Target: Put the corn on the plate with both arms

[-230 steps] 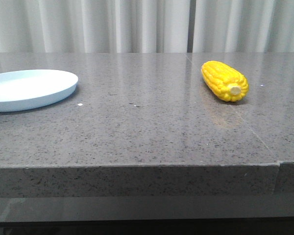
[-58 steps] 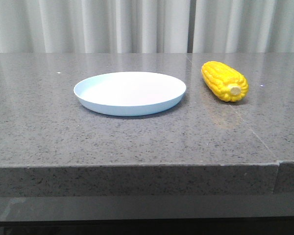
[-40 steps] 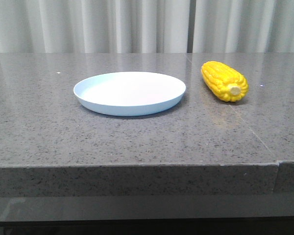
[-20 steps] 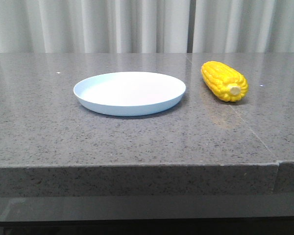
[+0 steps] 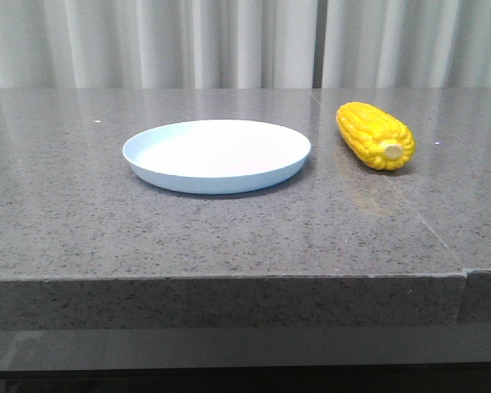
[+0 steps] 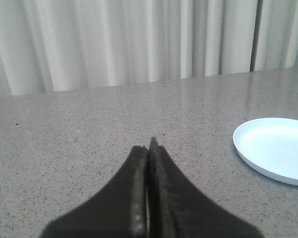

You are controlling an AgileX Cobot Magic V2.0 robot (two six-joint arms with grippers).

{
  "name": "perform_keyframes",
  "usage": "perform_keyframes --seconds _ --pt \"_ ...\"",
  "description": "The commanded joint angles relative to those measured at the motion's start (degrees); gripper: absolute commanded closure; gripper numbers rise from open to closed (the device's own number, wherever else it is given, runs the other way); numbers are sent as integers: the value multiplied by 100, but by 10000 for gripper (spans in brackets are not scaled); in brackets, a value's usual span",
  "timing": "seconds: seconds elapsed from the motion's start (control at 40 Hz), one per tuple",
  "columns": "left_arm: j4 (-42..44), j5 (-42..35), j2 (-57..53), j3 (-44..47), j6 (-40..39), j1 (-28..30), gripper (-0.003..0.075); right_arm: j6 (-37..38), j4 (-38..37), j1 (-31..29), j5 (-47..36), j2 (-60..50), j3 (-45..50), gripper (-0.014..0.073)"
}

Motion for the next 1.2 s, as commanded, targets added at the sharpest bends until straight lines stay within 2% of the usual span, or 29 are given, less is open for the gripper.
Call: perform_keyframes --seconds 0.0,0.15,0.35,0.65,0.9,1.18 --pt "5 -528 72 -142 -10 -13 741 -47 5 -42 -261 567 -454 1" --pt "5 -528 72 -142 -10 -13 741 -47 62 -42 67 1863 -1165 1" --pt "5 -528 72 -142 -10 -13 741 -47 642 69 470 3456 -2159 1" --pt "5 -528 72 -142 -10 -13 741 -47 1179 812 1249 5547 -3684 1" --pt "5 -528 72 -142 -10 -13 741 -47 1252 1161 1552 6815 -4653 1" --pt "5 -528 72 -142 -10 -13 741 -47 1360 1161 1574 7499 -5065 6"
